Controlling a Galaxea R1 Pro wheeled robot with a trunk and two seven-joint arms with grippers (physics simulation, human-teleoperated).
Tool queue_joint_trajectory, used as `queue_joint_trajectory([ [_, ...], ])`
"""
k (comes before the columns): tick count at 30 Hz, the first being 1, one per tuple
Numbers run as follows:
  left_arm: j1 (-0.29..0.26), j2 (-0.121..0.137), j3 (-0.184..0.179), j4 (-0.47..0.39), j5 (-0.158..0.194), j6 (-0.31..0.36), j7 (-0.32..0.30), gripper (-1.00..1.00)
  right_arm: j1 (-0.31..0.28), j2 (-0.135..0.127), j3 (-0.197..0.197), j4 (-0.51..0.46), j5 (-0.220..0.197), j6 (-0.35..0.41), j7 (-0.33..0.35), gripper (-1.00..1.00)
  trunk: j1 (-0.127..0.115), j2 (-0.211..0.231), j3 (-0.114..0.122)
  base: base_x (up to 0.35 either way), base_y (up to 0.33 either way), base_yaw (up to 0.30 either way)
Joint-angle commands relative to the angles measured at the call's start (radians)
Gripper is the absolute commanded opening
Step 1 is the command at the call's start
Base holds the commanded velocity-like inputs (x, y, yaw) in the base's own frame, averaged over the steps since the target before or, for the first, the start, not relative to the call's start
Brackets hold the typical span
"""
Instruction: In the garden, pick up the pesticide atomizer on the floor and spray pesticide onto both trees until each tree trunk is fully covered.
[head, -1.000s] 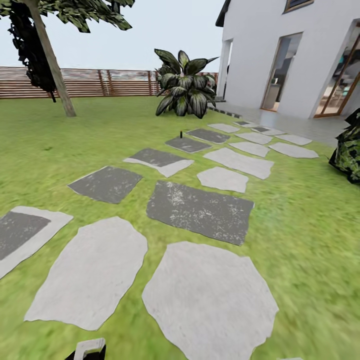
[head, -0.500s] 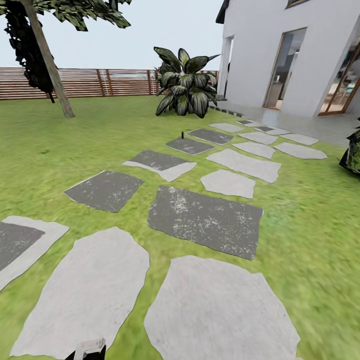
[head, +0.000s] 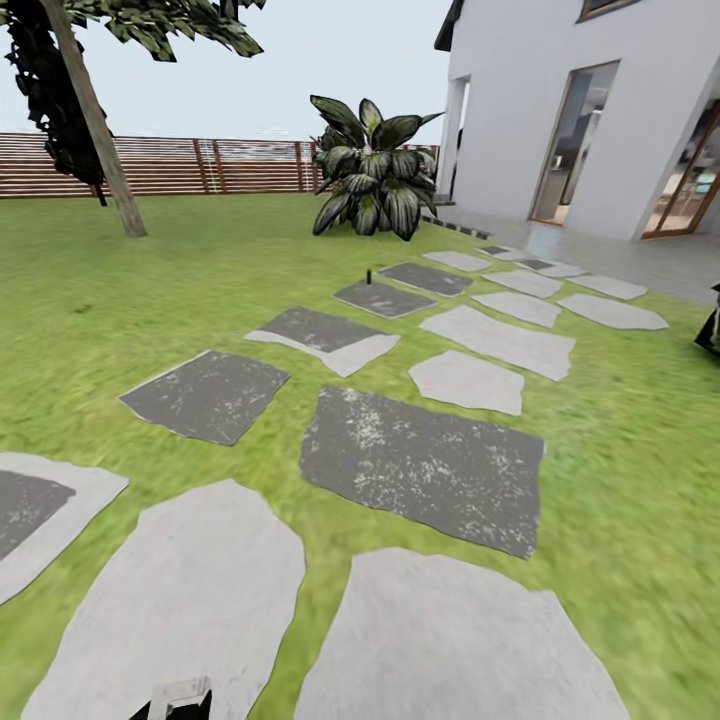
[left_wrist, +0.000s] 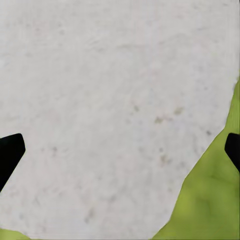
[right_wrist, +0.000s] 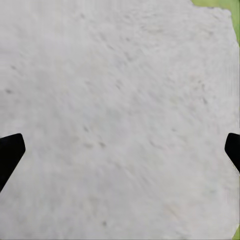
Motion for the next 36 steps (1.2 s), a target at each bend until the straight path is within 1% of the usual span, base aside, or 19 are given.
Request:
queue_joint_trajectory([
  [1,0.0,0.0,0.0,0.0,0.0,0.0,0.0,1.0,0.0,0.0,0.0,0.0,0.0,0.0,0.0,1.0,0.0,0.0,0.0,0.331,0.104,0.0],
  [36,0.0,0.001,0.001,0.0,0.0,0.0,0.0,1.0,0.0,-0.002,0.0,0.001,0.0,0.0,0.0,1.0,0.0,0.0,0.0,0.331,0.104,0.0],
])
